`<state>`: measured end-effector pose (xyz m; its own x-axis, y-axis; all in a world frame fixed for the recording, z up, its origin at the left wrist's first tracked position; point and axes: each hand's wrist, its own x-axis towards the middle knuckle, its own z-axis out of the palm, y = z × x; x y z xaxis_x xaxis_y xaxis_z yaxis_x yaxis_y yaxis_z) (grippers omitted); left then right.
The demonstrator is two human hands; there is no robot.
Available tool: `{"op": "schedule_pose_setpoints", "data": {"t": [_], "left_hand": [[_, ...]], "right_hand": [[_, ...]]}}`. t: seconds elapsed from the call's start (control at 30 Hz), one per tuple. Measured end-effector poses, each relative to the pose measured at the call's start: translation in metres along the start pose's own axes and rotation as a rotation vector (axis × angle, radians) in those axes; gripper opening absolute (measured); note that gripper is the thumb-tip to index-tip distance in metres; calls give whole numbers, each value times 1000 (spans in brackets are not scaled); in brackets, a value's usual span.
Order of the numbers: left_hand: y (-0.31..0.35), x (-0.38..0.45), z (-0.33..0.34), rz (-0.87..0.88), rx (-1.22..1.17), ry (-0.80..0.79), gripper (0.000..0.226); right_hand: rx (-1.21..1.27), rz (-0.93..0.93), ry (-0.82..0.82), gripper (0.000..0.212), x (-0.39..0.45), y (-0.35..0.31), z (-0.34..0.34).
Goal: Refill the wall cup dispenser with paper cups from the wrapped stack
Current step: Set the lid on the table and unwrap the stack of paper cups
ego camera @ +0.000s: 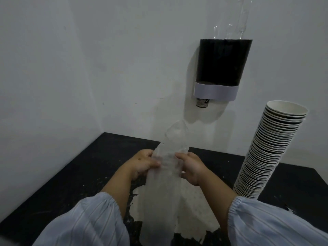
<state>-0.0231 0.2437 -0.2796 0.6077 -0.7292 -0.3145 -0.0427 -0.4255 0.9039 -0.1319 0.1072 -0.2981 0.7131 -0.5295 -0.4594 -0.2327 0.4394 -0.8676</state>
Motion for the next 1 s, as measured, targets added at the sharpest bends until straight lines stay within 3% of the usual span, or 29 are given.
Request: {"op": "schedule_pose_setpoints", "data": {"t": [0.13,0.37,0.53,0.77,1.0], "left_hand": [[-16,10,-10,-5,64,182,35],[-48,19,-6,-10,176,208,71],[-62,14,-2,-25,345,68,60],[-103,9,18,-183,551,-184,45],[-130,9,28,-273,589,-193,55]], "right_hand": [[-100,41,-19,40,4,9,-1],[-256,50,43,71,11,23,3],[-441,95,-3,62,12,38,5],[-690,194,-121,58,5,58,2],[-777,253,-131,52,-1,67,-11]]}}
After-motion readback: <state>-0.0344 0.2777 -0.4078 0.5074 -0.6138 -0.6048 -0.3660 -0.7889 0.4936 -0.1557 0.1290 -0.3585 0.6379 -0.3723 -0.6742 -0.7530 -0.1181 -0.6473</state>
